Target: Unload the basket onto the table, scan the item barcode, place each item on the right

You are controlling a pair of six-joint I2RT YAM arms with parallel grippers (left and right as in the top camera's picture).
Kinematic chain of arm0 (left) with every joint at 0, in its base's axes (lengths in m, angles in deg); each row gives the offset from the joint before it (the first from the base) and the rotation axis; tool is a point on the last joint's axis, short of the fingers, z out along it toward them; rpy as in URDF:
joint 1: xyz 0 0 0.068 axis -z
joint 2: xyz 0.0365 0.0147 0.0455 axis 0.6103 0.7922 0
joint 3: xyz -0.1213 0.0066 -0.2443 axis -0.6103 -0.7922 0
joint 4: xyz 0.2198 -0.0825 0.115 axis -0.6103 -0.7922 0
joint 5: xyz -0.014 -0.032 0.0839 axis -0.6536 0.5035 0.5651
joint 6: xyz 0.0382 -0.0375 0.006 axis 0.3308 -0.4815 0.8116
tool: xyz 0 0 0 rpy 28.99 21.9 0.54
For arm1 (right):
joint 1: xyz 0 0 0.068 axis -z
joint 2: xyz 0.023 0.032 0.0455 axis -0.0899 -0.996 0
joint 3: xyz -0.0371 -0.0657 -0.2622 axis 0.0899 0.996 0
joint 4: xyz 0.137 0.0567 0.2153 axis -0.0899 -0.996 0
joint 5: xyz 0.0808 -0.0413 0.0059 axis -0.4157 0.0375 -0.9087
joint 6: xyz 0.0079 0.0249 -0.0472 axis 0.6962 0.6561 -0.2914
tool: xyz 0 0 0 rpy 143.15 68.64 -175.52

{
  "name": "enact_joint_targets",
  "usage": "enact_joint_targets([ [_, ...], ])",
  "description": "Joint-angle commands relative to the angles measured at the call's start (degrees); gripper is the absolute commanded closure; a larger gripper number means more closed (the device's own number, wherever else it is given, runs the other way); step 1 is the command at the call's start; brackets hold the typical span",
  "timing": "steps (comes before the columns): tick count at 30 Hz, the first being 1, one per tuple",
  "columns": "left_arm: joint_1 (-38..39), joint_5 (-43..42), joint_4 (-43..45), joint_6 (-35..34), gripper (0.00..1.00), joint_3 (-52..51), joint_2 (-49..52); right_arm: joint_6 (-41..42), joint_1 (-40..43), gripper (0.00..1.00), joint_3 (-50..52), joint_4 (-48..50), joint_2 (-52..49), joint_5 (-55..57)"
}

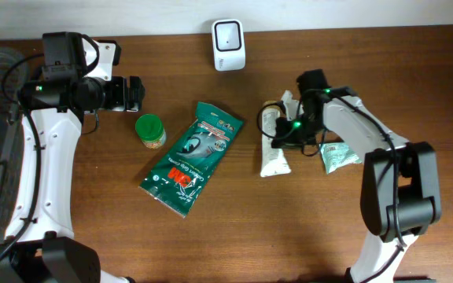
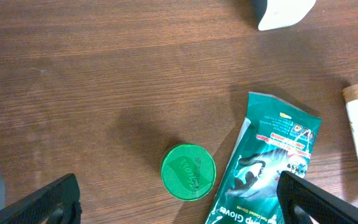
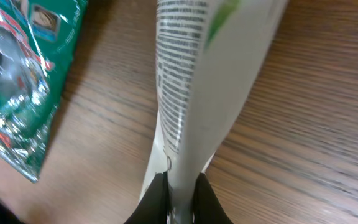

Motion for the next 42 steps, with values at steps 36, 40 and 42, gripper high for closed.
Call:
enact_joint_targets([
  [36, -0.3, -0.2, 0.1, 0.9, 0.01, 0.3, -0.4, 0.9, 4.1, 0.96, -7.5, 1.8, 21.2, -31.8],
  [40, -0.3, -0.2, 0.1, 0.9, 0.01, 0.3, -0.4, -0.7, -4.6, 0.96, -28.7, -13.1, 16.0, -2.7],
  [42, -0.3, -0.2, 0.1, 0.9, 0.01, 0.3, -0.4, -3.7, -8.2, 0.96, -44.8, -18.6, 6.0, 8.5],
])
